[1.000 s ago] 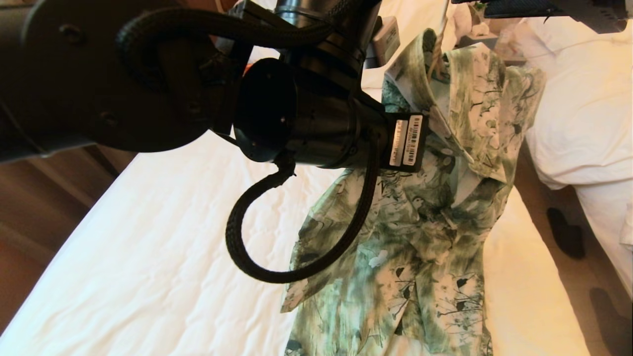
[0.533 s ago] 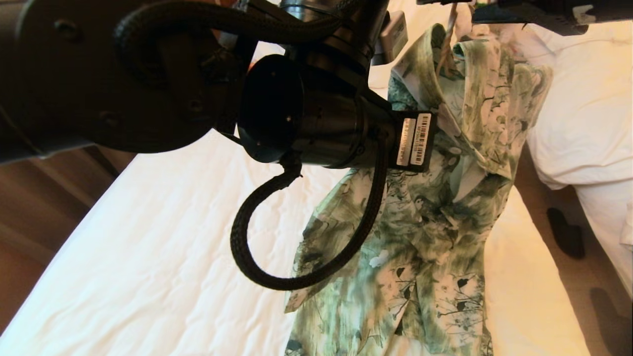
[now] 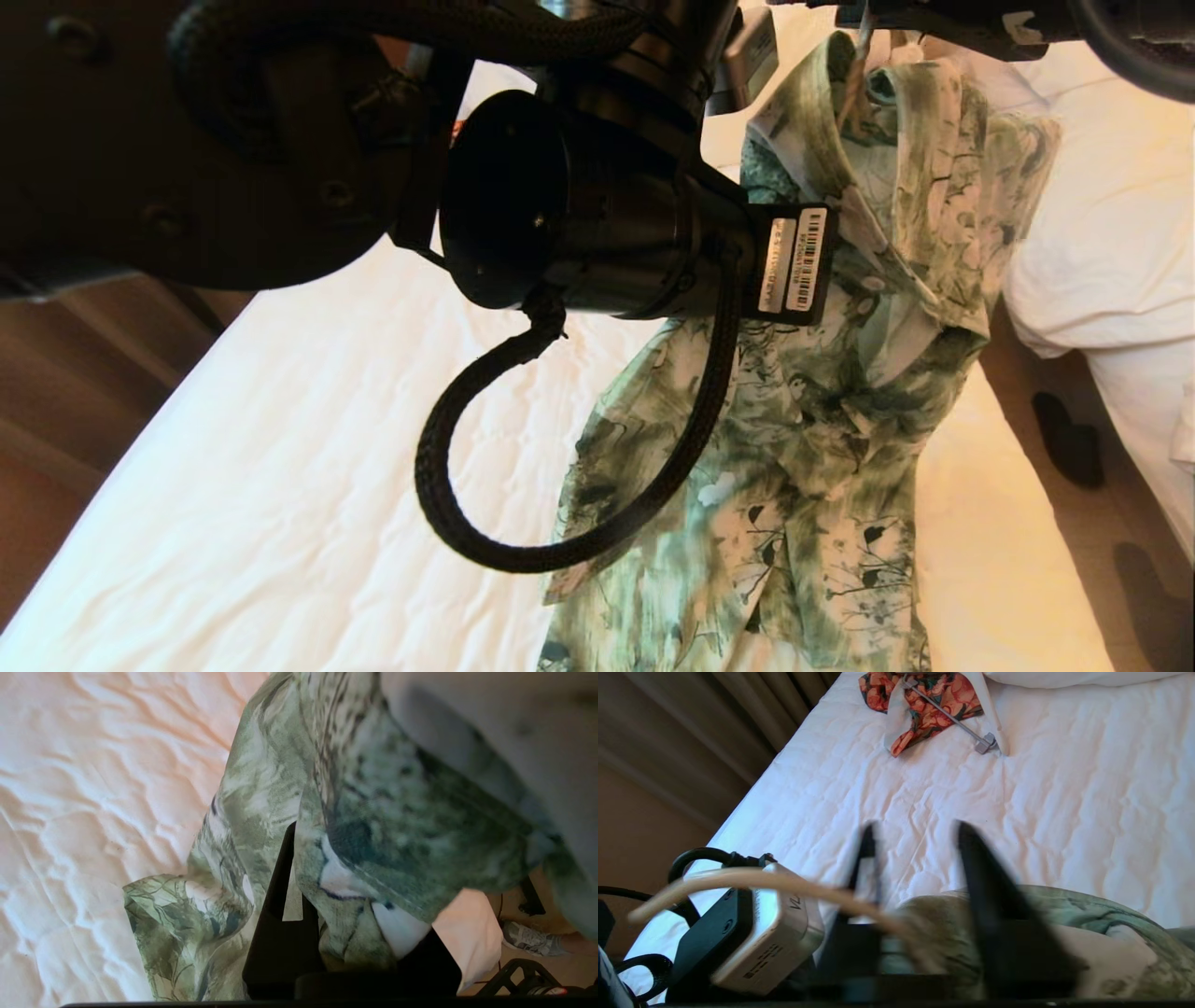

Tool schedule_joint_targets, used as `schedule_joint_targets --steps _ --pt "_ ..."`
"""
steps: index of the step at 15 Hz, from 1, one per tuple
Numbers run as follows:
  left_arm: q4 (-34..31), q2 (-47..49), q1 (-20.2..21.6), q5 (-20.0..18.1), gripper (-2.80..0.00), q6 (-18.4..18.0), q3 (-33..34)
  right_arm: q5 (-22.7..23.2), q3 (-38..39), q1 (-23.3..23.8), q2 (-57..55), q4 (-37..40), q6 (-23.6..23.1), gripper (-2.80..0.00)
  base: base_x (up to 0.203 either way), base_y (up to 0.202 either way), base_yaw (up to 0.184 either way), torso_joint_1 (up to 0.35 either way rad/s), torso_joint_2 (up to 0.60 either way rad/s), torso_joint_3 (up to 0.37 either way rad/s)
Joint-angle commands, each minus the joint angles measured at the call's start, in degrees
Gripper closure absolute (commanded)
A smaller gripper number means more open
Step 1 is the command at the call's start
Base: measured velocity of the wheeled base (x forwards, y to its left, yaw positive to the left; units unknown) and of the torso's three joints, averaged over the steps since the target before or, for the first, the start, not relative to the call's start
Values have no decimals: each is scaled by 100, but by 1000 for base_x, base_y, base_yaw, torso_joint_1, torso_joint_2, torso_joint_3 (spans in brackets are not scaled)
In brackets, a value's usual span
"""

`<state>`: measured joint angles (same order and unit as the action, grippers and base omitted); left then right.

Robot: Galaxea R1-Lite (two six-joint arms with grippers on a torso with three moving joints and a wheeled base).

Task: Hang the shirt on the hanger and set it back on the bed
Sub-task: Take the clothes hanger out of the clothes

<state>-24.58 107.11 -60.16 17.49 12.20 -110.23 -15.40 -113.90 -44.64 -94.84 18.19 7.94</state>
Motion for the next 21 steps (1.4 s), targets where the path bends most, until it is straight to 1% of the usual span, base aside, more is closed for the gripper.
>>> schedule_joint_targets --steps 1,10,11,18,21 --pt "-12 -6 -4 9 0 10 10 -16 -1 -1 -25 0 6 0 0 0 0 0 0 0" --pt "5 -6 -4 44 0 10 -16 -34 -1 -1 53 0 14 0 0 0 0 0 0 0" --pt "5 -6 -4 53 -280 10 -16 -34 -1 -1 71 17 15 0 0 0 0 0 0 0" --pt "-3 -98 4 89 -280 63 99 -148 17 72 115 -6 -3 0 0 0 0 0 0 0" --pt "5 -207 44 242 -280 64 168 -148 25 172 161 -7 -3 0 0 0 0 0 0 0"
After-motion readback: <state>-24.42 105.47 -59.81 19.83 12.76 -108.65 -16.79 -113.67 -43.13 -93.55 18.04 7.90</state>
